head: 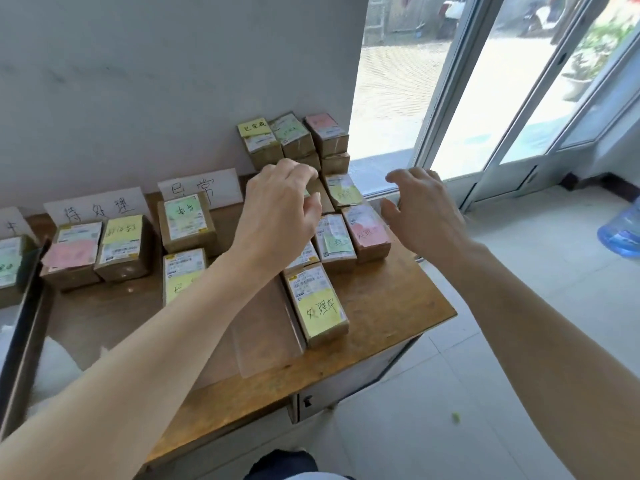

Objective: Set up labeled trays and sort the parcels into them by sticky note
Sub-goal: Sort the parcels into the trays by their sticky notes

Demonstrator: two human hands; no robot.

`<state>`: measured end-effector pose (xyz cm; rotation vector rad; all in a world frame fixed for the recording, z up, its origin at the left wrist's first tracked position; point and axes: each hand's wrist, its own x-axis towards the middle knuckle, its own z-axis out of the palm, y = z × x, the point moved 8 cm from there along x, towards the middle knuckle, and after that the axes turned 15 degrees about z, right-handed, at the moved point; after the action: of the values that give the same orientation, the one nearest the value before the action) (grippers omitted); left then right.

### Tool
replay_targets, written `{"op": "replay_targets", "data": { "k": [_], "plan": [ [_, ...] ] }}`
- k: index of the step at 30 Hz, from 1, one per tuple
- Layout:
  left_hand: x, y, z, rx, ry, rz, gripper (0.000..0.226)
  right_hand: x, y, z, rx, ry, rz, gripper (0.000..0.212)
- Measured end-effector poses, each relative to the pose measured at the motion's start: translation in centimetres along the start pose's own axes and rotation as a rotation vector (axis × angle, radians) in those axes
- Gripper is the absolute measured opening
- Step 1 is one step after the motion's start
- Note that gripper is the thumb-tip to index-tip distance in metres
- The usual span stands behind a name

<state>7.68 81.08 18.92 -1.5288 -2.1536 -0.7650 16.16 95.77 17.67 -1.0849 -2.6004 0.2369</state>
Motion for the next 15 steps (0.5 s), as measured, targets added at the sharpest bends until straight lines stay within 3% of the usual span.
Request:
{"op": "replay_targets", "data": {
  "k": [4,9,15],
  "plan": [
    [2.7,-0.8,3.8,-0.011,-0.028,0.003,0.028,3.9,3.5,2.7,0.037,-0.067,0.09,0.041],
    [4.8,-1.8,8.9,-0.017,-0.075,-0.068,0.027,9.0,7.5,8.5,0.078,-0.279,0.16,0.032],
    [5.6,-3.2,14.9,0.029,-0.147,-0.259,0.023,13.8,11.2,16.4,0.128,-0.575,0.187,0.047]
  ]
}}
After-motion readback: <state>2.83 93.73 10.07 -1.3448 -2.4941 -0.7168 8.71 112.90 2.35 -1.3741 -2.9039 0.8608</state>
